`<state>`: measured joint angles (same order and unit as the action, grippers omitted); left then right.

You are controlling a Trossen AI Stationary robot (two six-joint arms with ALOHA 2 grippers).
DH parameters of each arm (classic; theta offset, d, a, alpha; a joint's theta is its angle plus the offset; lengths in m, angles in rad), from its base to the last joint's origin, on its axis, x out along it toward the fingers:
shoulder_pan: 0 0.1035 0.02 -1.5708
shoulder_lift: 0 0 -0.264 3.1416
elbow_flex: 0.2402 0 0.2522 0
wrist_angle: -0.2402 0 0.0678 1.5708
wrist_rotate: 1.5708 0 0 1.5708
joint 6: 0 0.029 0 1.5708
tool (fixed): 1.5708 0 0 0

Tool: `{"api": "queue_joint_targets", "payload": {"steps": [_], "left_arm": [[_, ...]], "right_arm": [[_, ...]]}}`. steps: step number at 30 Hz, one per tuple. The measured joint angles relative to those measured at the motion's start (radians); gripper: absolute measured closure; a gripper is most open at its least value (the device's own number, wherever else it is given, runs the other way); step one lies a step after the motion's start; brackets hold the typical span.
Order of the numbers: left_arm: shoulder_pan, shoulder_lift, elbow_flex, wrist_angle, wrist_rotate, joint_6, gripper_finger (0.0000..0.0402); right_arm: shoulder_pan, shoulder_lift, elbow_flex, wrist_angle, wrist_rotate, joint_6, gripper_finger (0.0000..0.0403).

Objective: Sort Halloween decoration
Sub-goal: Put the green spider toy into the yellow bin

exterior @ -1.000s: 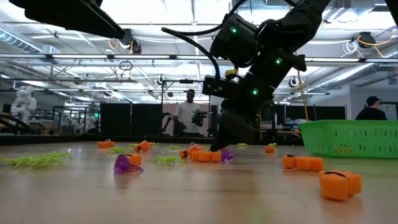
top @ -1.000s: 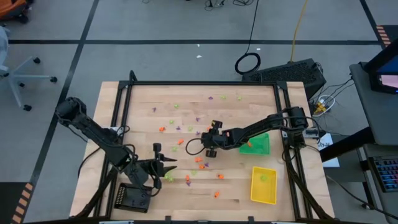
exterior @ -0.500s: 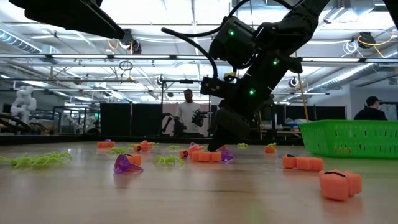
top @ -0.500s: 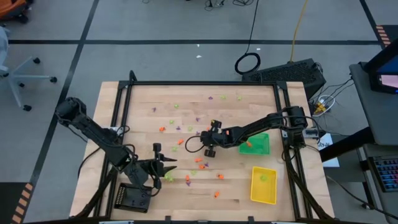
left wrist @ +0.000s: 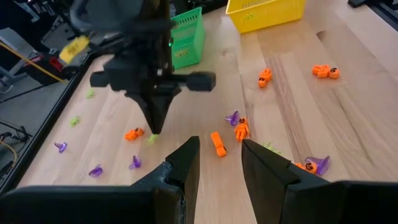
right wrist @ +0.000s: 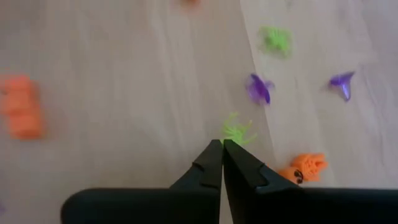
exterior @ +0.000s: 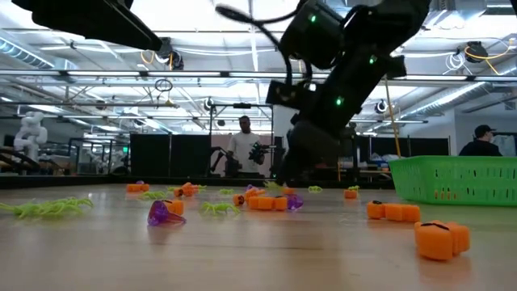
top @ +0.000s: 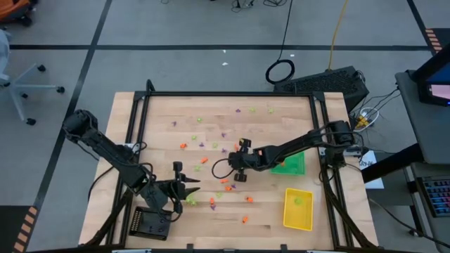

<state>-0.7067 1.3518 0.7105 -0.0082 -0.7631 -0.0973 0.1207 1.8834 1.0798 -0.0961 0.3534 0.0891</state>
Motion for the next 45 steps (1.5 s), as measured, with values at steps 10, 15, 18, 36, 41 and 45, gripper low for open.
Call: {"api": "queue_joint_targets", "payload": {"steps": [10, 15, 18, 36, 41, 45], "left_arm": [[0.000, 0.000, 0.000, 0.000, 0.000, -0.002, 0.0285], [0.000, 0.000, 0.000, 0.000, 0.000, -0.002, 0.0285], [0.000, 0.000, 0.000, 0.000, 0.000, -0.003, 0.0285], [0.000, 0.000, 0.000, 0.005, 0.000, -0.021, 0.0285], [0.000, 0.000, 0.000, 0.007, 0.000, -0.021, 0.0285], [0.000, 0.000, 0.000, 0.008, 0.000, -0.021, 0.0285]], "right_arm": [[0.070, -0.087, 0.000, 0.001, -0.080, 0.003, 0.0402], [0.113, -0.149, 0.002, 0.003, -0.123, -0.013, 0.0402], [0.138, -0.188, -0.002, 0.005, -0.125, -0.023, 0.0402], [0.195, -0.368, -0.484, 0.921, -0.120, -0.076, 0.0403], [0.196, -0.368, -0.528, 1.062, -0.122, -0.074, 0.0403], [0.196, -0.368, -0.530, 1.071, -0.122, -0.072, 0.0403]]}}
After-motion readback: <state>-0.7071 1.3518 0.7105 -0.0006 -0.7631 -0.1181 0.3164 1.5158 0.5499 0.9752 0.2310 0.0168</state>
